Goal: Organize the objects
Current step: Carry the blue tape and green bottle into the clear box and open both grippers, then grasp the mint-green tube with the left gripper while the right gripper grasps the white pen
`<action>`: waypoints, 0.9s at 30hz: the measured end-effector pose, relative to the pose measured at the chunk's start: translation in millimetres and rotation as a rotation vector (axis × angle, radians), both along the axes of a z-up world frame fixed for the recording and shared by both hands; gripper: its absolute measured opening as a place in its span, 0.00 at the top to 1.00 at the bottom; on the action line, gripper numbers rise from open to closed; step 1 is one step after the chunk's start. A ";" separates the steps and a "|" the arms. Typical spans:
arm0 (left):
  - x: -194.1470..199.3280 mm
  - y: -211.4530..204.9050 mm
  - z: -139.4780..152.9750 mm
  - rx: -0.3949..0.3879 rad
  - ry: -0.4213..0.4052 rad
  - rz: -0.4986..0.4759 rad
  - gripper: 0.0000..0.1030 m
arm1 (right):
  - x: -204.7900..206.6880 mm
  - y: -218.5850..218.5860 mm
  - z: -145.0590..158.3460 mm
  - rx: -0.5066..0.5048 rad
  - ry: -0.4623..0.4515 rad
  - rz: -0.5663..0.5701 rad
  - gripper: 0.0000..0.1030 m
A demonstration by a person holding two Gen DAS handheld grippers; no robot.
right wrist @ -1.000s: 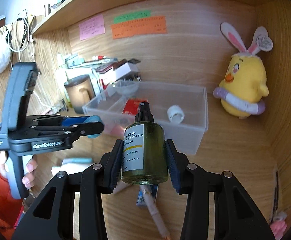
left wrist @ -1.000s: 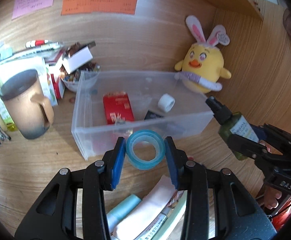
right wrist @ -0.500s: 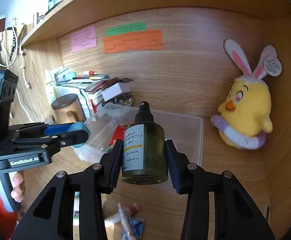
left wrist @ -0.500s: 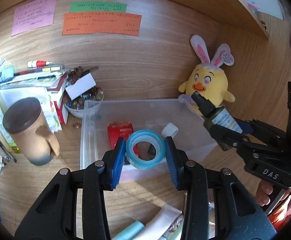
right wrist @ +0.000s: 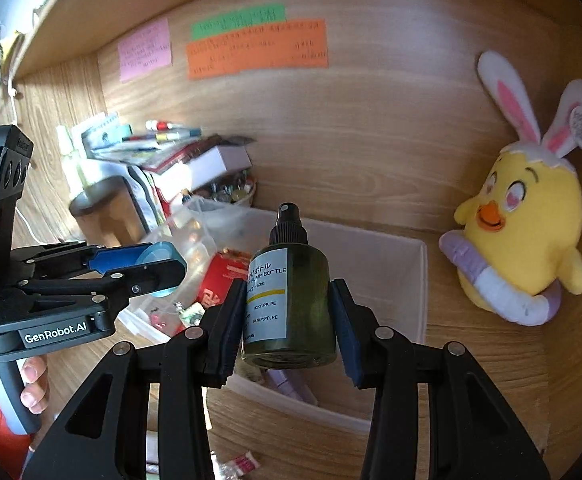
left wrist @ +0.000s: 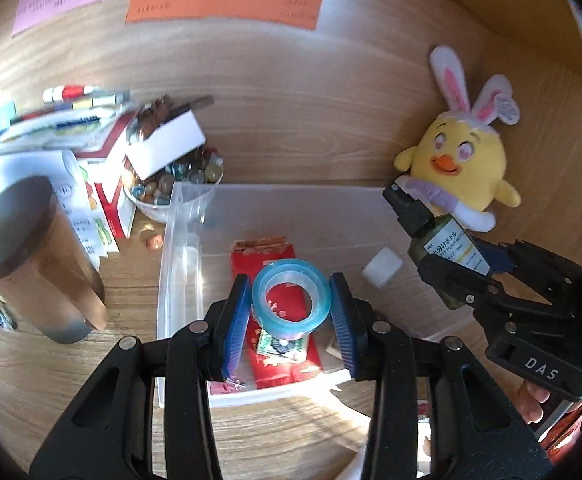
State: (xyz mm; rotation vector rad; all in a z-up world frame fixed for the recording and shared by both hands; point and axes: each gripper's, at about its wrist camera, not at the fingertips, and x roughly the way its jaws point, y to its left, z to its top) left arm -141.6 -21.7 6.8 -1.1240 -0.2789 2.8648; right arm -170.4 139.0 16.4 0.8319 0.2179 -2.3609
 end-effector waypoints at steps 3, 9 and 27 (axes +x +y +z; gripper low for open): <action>-4.7 -2.0 -7.8 -0.001 -0.016 -0.004 0.62 | -6.7 -3.4 -10.9 0.022 -0.022 -0.002 0.63; -7.3 2.5 -14.9 -0.042 -0.023 -0.009 0.62 | -13.7 -5.0 -23.9 0.058 -0.047 -0.010 0.63; 23.2 2.2 9.7 -0.034 0.031 -0.014 0.31 | -10.9 -5.2 -22.6 0.088 -0.069 -0.013 0.49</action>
